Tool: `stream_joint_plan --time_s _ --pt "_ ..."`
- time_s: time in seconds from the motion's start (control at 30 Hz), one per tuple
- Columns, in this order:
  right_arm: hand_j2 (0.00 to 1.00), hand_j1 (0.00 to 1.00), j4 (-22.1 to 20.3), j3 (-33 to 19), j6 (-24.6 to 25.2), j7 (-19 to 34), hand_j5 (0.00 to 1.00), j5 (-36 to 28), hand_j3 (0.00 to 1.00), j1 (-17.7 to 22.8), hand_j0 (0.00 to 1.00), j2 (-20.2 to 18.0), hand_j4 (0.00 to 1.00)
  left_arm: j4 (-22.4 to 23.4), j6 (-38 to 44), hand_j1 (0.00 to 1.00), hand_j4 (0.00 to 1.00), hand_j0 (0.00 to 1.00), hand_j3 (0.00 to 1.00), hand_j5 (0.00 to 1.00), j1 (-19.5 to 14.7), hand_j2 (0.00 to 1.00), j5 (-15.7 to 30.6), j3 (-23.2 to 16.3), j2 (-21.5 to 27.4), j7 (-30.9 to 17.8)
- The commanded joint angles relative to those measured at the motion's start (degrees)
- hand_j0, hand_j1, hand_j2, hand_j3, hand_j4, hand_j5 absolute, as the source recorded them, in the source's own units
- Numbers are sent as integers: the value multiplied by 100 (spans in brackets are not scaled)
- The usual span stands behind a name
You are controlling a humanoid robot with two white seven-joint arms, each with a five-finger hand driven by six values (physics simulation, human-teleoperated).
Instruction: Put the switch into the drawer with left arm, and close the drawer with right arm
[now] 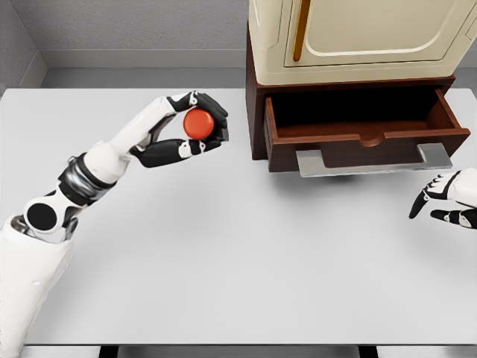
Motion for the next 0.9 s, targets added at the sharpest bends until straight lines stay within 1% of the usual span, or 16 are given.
stream_joint_plan --time_s 0.0,0.07,0.13,0.27,0.43,0.57,0.73,0.87 --pt "52 52 -2 2 16 -2 52 -41 52 0 52 -8 52 1 82 45 45 45 45 45 0 45 -163 -4 -208 4" --pt "52 52 -2 2 16 -2 52 -41 52 0 52 -8 52 1 187 45 45 45 45 45 -88 45 -180 -30 -340 4" --pt "53 53 -2 2 16 -2 53 -41 53 0 53 -8 53 9 267 45 45 45 45 45 -193 45 -233 -92 -357 4" --pt "53 53 -2 2 16 -2 53 -41 53 0 53 -8 53 18 302 45 45 45 45 45 -273 45 -918 -92 -788 4" --pt "54 54 -2 2 16 -2 54 -41 54 0 54 -8 54 18 337 45 45 45 45 45 -431 45 -1622 -92 -1122 13" --pt "53 53 -2 2 16 -2 53 -41 53 -9 53 -8 53 36 451 45 45 45 45 45 -563 45 -2017 -92 -1315 13" --pt "54 54 -2 2 16 -2 54 -41 54 0 54 -8 54 88 486 45 45 45 45 45 -765 45 -2624 -101 -1517 13" --pt "54 54 -2 2 16 -2 54 -41 54 0 54 -8 54 185 478 45 45 45 45 45 -941 45 -2931 -215 -1605 13"
